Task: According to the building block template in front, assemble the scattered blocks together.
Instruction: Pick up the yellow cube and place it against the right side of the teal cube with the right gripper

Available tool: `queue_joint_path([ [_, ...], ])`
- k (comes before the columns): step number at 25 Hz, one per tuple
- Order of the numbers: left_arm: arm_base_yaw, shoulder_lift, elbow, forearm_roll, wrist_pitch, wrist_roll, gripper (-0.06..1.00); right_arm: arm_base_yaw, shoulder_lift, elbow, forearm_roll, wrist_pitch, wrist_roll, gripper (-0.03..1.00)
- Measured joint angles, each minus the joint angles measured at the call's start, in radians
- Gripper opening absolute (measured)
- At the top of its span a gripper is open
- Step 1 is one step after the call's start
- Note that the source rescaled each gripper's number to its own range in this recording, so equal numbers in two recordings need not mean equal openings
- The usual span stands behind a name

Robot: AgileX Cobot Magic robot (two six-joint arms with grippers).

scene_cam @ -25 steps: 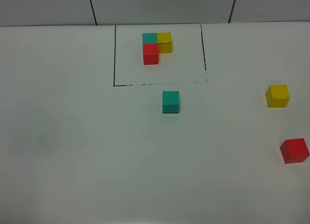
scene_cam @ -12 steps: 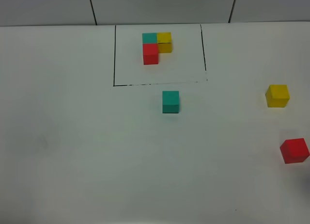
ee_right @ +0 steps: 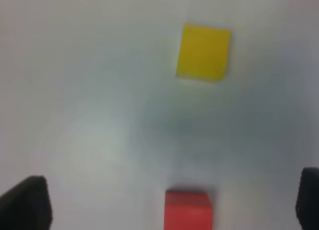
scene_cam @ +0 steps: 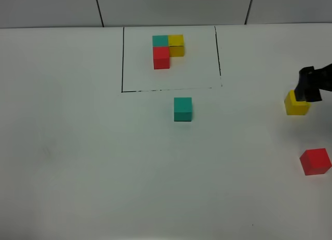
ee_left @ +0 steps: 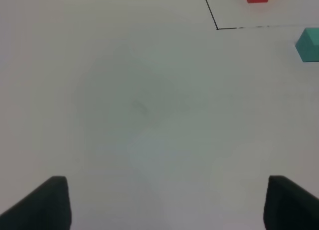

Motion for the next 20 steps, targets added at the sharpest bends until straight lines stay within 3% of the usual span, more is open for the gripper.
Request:
queue_joint_path([
  [8,0.000,0.000,0.000,0.000,0.000,0.000,0.71,-0.018,0.272,-0.133,0.001,-0.043,0.010,1.00],
  [20,0.000,0.000,0.000,0.000,0.000,0.000,0.71,-0.055,0.475,-0.214,0.000,-0.096,0.020,1.00],
])
